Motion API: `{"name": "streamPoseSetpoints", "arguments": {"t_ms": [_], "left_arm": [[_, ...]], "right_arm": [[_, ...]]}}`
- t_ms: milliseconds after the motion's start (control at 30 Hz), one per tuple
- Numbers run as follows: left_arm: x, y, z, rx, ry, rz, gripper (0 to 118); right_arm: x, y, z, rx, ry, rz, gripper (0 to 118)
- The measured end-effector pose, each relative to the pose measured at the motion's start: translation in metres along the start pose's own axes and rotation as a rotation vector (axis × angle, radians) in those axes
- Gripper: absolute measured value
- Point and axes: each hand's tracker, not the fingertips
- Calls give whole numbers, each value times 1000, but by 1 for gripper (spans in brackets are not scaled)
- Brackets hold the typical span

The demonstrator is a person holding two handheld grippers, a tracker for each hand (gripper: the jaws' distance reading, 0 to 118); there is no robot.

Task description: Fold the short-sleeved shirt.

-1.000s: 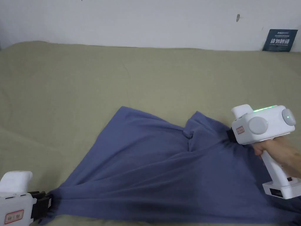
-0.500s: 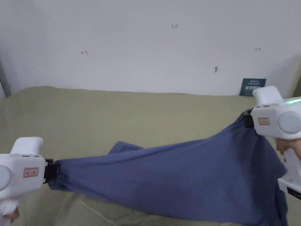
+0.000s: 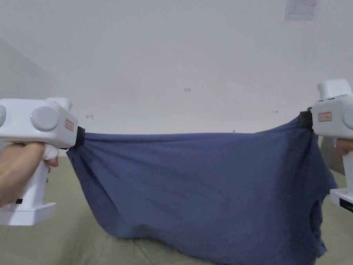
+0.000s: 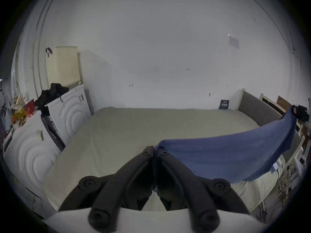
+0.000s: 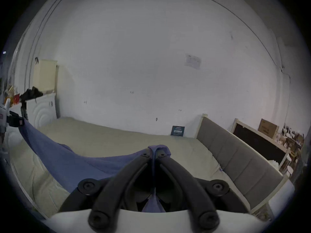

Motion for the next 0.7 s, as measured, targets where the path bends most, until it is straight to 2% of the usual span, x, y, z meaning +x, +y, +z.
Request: {"name": "streamPoseSetpoints", "arguments": {"t_ms": [200, 367, 467, 700], "left_arm": [[16, 47, -33, 18, 95, -28, 3], [20, 86, -67, 27, 142, -19, 3], [26, 110, -91, 34, 186, -64, 3], [43, 165, -155, 63, 240, -82, 3]], "right_arm": [[-6, 32, -42, 13, -26, -41, 2], [-13, 63, -90, 10, -58, -13, 2], [-19, 81, -122, 26, -80, 14, 2], [-28, 125, -200, 57, -112, 28, 2]]}}
